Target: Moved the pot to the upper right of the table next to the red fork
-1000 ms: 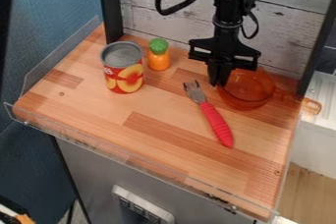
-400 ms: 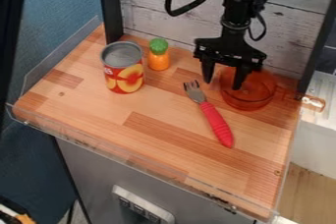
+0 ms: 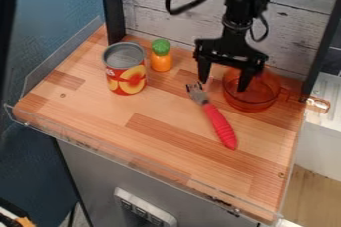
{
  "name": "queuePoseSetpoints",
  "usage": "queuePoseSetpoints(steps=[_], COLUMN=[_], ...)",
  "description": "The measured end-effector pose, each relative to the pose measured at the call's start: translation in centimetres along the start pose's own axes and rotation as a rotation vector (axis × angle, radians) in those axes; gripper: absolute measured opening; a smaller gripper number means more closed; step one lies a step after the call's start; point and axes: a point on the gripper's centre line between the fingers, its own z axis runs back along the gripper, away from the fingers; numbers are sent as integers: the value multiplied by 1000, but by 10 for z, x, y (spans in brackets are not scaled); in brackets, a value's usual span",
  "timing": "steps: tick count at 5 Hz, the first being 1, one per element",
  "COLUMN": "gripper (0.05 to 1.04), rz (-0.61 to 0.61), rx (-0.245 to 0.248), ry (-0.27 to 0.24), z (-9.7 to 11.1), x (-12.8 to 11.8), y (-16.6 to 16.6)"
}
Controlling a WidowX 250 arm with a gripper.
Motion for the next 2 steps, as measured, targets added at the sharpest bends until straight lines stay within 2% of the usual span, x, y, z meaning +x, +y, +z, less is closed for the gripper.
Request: queuePoseSetpoints(steps=[1, 2], gripper=[1004, 1001], rz=[25, 64], rx=[-57, -69], ry=[-60, -67], z=[33, 45], x=[7, 9], y=[3, 15])
